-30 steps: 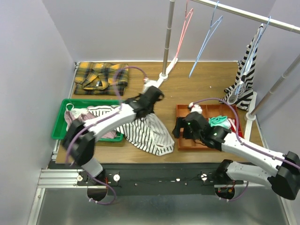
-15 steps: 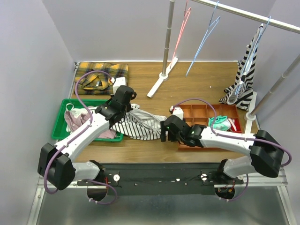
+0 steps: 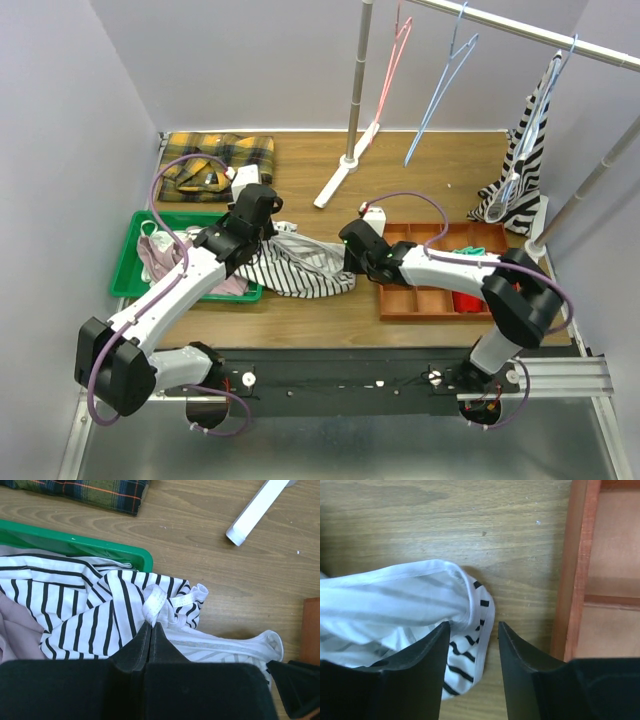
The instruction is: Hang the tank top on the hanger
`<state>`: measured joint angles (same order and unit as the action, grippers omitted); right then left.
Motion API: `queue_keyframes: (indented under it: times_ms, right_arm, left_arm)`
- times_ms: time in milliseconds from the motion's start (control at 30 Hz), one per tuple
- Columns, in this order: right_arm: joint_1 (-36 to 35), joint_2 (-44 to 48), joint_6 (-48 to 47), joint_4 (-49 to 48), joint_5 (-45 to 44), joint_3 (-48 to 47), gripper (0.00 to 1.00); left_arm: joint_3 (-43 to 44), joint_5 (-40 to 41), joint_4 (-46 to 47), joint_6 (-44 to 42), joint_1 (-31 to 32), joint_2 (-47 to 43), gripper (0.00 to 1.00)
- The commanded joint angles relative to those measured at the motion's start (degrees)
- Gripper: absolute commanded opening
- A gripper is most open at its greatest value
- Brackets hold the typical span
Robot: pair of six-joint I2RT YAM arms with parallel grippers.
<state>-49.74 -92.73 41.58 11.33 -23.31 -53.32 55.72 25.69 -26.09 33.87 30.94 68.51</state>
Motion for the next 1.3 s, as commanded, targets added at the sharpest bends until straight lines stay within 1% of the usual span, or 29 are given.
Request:
queue_keyframes:
  times_ms: [0,67,167,200,267,300,367,400,467,500,633,767,800,833,867,900,933,967,1033,1067,1100,1167,1200,1233,1267]
  right_arm:
    - [0.8,-5.4,0.8,-2.5,-0.5,-2.9,0.47]
    - [0.8,-7.0,0.8,-2.5,-1.0,-4.0,0.44]
    - [0.7,-7.7,0.5,-3.0,-1.5,-4.2,0.34]
    - [0.7,-7.8,0.4,-3.0,-1.6,-4.2,0.26]
    - [0.7,-6.8,0.4,-2.2,-2.2,-4.3,0.19]
    - [0.7,-6.0,0.3,-1.8,-1.9,-4.2,0.11]
    - [0.8,-3.8,0.0,-1.1,-0.8,-4.1,0.05]
    - [0.7,-0.9,-0.2,-0.5,-0.3,-3.9,0.01]
    - [0.7,3.1,-0.6,0.7,1.2,-3.7,0.01]
    - [0.7,7.3,-1.1,1.1,1.4,-3.5,0.01]
    - [0.8,15.9,-2.9,3.6,4.6,-4.3,0.01]
    - [0.7,20.1,-4.0,5.2,9.2,-8.7,0.01]
    - [0.8,20.2,-4.3,5.7,10.6,-10.2,0.01]
    - [0.8,20.1,-5.1,7.4,11.1,-12.4,0.01]
    - [0.7,19.8,-5.7,8.3,11.1,-16.8,0.01]
    - [0.7,19.8,-6.2,9.2,11.2,-19.3,0.01]
    - [0.8,19.7,-7.1,10.5,11.2,-21.5,0.01]
    - [0.8,19.2,-7.7,11.3,10.9,-26.3,0.01]
    - [0.8,18.2,-10.0,14.3,8.5,-31.6,0.01]
    - [0.7,17.4,-10.8,15.2,7.7,-34.9,0.01]
    - [0.8,16.0,-11.5,16.1,6.4,-40.1,0.01]
    - [0.8,14.2,-13.8,17.8,5.8,-45.7,0.01]
    - [0.7,13.3,-14.4,18.5,5.2,-48.2,0.01]
    - [0.7,11.0,-15.6,20.2,4.9,-53.3,0.01]
    - [0.7,10.0,-16.3,20.9,4.4,-55.6,0.01]
  left_arm:
    - [-0.5,0.0,-0.6,0.9,-0.6,-1.8,0.00]
    - [-0.8,-0.2,-0.7,0.9,-0.6,-2.1,0.00]
    - [-0.8,0.2,-1.2,0.9,-0.6,-2.6,0.00]
    - [-0.5,0.3,-1.3,0.9,-0.6,-2.9,0.00]
    - [0.1,0.6,-1.8,0.5,-0.7,-4.1,0.00]
    - [1.3,0.8,-2.4,0.3,-0.7,-4.4,0.00]
    - [3.1,1.4,-3.9,-0.6,-0.8,-5.6,0.00]
    - [5.1,1.6,-4.3,-1.1,-0.8,-6.0,0.00]
    - [7.2,2.4,-6.0,-2.5,-0.9,-7.8,0.00]
    - [9.1,3.3,-6.3,-3.0,-1.0,-8.5,0.00]
    - [13.7,2.4,-6.7,-5.6,-1.1,-11.6,0.00]
    - [19.7,1.1,-5.9,-9.1,-1.1,-12.3,0.00]
    - [22.9,1.2,-5.7,-10.0,-1.1,-12.1,0.00]
    - [25.0,0.7,-5.7,-10.5,-1.1,-11.6,0.00]
    - [27.4,0.2,-6.2,-10.8,-1.1,-10.0,0.00]
    - [32.5,-0.5,-6.4,-11.0,-1.1,-9.0,0.00]
    - [34.8,-1.3,-6.5,-11.5,-1.1,-8.1,0.00]
    - [37.0,-3.0,-6.1,-11.7,-1.1,-6.5,0.00]
    - [42.4,-4.8,-4.9,-12.2,-1.1,-5.0,0.00]
    - [44.4,-6.2,-4.3,-12.3,-1.1,-3.3,0.00]
    - [48.6,-6.7,-4.1,-12.5,-1.1,-2.3,0.00]
    - [53.1,-7.2,-4.5,-12.6,-1.1,0.7,0.00]
    - [56.7,-8.6,-4.2,-12.6,-1.1,1.6,0.00]
    - [58.1,-9.1,-4.0,-12.4,-1.1,2.3,0.00]
    - [59.2,-9.3,-2.9,-12.1,-1.1,3.2,0.00]
